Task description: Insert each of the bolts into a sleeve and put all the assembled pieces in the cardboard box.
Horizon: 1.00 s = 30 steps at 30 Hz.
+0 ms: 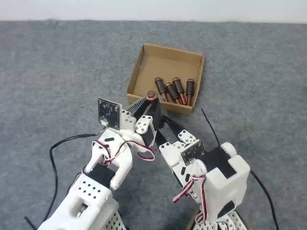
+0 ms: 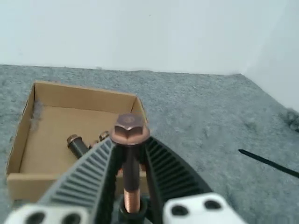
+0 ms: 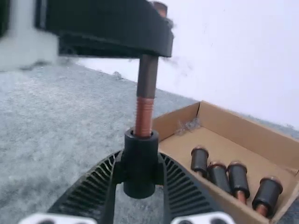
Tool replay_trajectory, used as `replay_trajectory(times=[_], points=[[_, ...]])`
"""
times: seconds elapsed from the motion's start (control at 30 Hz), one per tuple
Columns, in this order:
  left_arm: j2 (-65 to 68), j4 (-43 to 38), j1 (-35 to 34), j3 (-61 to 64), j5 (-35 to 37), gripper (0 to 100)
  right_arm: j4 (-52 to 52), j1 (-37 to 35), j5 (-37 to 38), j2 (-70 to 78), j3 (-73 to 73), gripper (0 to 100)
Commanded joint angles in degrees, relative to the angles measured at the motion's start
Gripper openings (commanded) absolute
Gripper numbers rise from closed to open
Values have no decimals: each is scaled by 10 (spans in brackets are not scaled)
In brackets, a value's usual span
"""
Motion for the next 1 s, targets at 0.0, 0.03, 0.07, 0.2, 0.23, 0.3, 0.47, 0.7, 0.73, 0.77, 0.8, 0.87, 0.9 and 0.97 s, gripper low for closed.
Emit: replay_trajectory(times=[0.0, 0.03, 0.07, 0.2, 0.23, 0.3, 0.47, 0.7, 0.73, 0.77, 0.8, 0.87, 0.9, 0.97], points=[[-7, -52, -4, 6, 5, 11, -18, 12, -7, -37, 18, 6], [-7, -58, -4, 8, 5, 11, -18, 12, -7, -37, 18, 6], [-7, -59, -4, 8, 5, 11, -18, 12, -7, -37, 18, 6], [-7, -58, 0, 17, 5, 11, -18, 13, -7, -37, 18, 6], [-7, -58, 1, 22, 5, 11, -18, 13, -7, -37, 18, 6], [-7, -58, 1, 29, 5, 11, -18, 13, -7, -37, 19, 6], [-8, -58, 1, 49, 4, 11, -18, 13, -5, -37, 19, 6], [-11, -58, 1, 82, -50, 11, -18, 14, -4, -37, 19, 6], [-11, -58, 2, 87, -52, 11, -18, 14, -4, -37, 19, 6], [-11, -58, 5, 94, -52, 11, -18, 15, -4, -37, 19, 6], [-11, -58, 12, 100, -52, 11, -18, 19, -4, -37, 19, 6], [-8, -56, 30, 104, -52, 12, -18, 22, -4, -38, 19, 6], [-9, -51, 37, 104, -52, 12, -18, 22, -4, -38, 19, 6], [-11, -40, 46, 104, -52, 13, -18, 22, -4, -38, 19, 6]])
